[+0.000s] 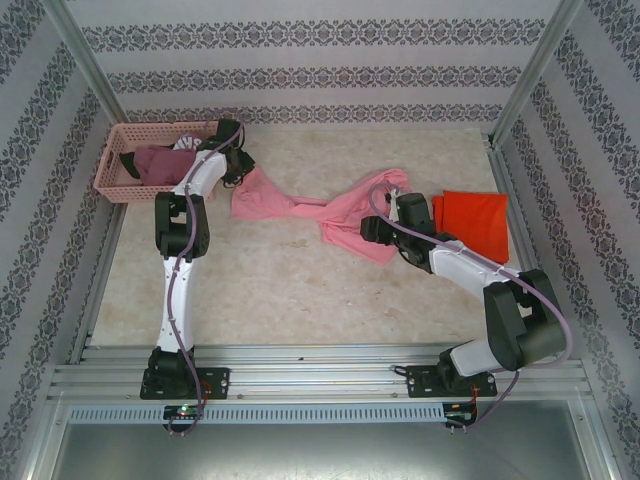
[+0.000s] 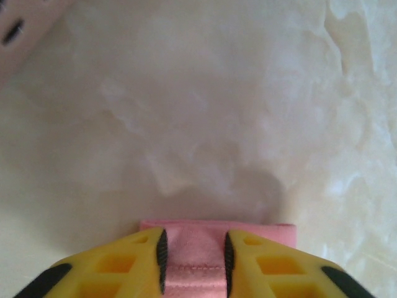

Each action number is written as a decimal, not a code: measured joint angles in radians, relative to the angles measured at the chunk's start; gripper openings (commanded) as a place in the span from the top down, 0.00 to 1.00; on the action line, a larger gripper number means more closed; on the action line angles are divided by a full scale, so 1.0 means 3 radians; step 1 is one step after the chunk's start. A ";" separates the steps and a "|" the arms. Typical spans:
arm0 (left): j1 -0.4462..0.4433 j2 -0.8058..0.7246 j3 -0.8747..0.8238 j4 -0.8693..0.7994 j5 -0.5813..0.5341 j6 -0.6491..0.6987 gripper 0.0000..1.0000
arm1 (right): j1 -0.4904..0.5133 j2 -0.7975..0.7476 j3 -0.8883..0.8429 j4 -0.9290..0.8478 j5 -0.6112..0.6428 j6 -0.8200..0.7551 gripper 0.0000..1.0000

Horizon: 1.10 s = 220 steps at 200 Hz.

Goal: Fold and stack the t-shirts

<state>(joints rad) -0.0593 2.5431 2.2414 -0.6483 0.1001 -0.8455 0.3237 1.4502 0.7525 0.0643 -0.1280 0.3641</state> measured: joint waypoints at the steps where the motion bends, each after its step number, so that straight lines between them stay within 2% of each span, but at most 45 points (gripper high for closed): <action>1: -0.0001 0.0000 -0.0005 0.0001 0.0004 0.0004 0.78 | 0.0000 0.0000 0.0000 -0.0001 0.0000 0.0000 0.30; 21: -0.0022 -0.0028 -0.0099 0.0065 0.0023 0.0009 0.84 | 0.0000 0.0006 0.0000 0.0001 0.0000 0.0003 0.30; 71: -0.0113 -0.0272 -0.0568 0.0271 0.0092 -0.0102 0.83 | 0.0000 0.0053 0.0000 0.0003 0.0000 0.0004 0.30; 89: -0.0195 -0.0510 -0.1017 0.0483 0.0102 -0.0244 0.89 | 0.0000 0.0058 0.0000 0.0003 -0.0001 0.0005 0.30; 104: -0.0263 -0.0768 -0.1480 0.0675 0.0097 -0.0390 1.00 | 0.0000 0.0058 0.0000 0.0004 -0.0001 0.0014 0.30; 157: -0.0476 -0.1665 -0.3010 0.1395 -0.0050 -0.0970 1.00 | 0.0000 0.0064 0.0019 0.0019 -0.0004 0.0015 0.30; 220: -0.0456 -0.2195 -0.3268 0.1366 -0.0327 -0.1010 1.00 | 0.0000 0.0061 0.0042 0.0053 -0.0027 0.0017 0.30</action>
<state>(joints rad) -0.1963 1.8847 1.2610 -0.2386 0.0021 -1.1484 0.3237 1.4685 0.7650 0.0803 -0.1360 0.3691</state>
